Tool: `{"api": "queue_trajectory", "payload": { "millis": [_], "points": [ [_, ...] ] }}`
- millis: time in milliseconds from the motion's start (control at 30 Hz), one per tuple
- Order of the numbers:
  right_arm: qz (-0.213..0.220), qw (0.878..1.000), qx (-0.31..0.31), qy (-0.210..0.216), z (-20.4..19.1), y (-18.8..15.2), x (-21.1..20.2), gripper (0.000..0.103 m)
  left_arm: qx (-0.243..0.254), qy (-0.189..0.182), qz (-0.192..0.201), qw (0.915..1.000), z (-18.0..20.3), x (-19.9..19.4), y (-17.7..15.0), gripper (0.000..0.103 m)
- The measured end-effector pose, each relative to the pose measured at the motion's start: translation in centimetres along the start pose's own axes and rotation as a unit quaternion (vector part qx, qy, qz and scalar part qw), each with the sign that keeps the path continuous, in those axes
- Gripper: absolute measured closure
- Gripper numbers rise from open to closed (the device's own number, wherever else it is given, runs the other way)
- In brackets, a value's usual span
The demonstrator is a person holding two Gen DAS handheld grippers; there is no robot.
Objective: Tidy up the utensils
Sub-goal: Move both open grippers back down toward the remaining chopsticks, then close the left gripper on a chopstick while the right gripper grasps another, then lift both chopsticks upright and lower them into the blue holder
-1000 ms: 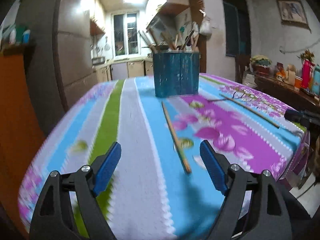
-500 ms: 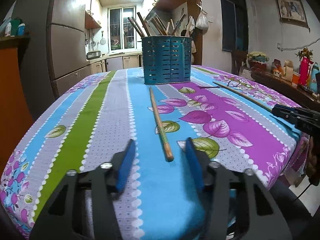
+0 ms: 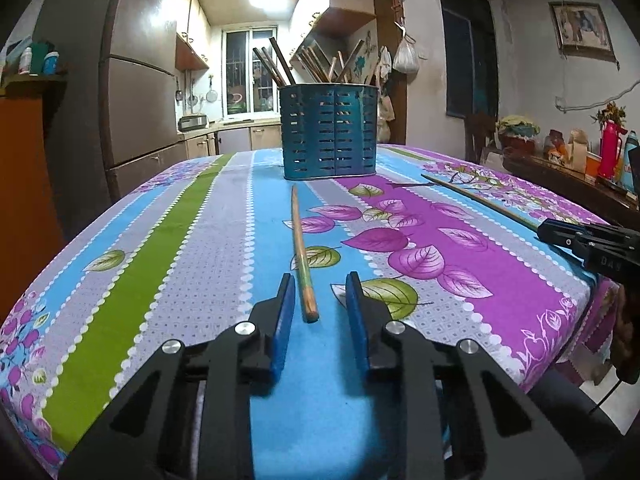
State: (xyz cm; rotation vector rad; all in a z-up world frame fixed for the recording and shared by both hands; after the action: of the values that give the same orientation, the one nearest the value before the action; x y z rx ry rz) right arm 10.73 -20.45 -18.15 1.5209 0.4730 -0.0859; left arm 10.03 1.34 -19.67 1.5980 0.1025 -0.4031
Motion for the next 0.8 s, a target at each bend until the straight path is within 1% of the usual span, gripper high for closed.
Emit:
{"api": "queue_trajectory", "payload": {
  "millis": [267,300,400,633,700,800],
  "points": [
    [0.011,1.0,-0.017,-0.011,-0.2,0.0,-0.2,0.086,-0.001,0.008,0.012,0.9999,0.0,-0.2,0.0,0.081],
    [0.014,1.0,-0.015,-0.013,-0.2,0.0,-0.3,0.086,-0.004,0.009,0.013,0.9999,-0.1,-0.2,0.1,0.087],
    [0.024,0.999,-0.015,-0.016,-0.5,0.0,-0.4,0.094,-0.007,0.014,0.017,0.9997,-0.1,-0.3,0.1,0.097],
    [0.046,0.999,-0.009,-0.018,-0.6,0.7,-1.4,0.095,-0.012,0.011,0.017,0.9997,-0.3,-0.5,0.3,0.098],
    [0.056,0.998,-0.015,-0.017,-0.9,1.7,-2.3,0.095,-0.013,0.01,0.023,0.9996,-0.3,-0.9,0.8,0.098],
    [0.076,0.997,-0.027,-0.016,-1.4,3.5,-3.8,0.095,-0.018,0.007,0.042,0.999,-0.3,-1.9,2.6,0.098]
  ]
}}
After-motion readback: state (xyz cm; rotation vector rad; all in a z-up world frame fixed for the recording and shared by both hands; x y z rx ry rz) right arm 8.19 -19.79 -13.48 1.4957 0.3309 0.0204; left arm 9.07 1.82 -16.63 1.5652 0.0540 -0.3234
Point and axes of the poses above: each gripper's, at about its wrist camera, not at the fingertips, and x roughly the way its jaws point, z to its right, y to its top, the point moved 10 cm from there along x, roughly the way its jaws point, and after that the axes turned 6 degrees about z, right-handed, at the moved point
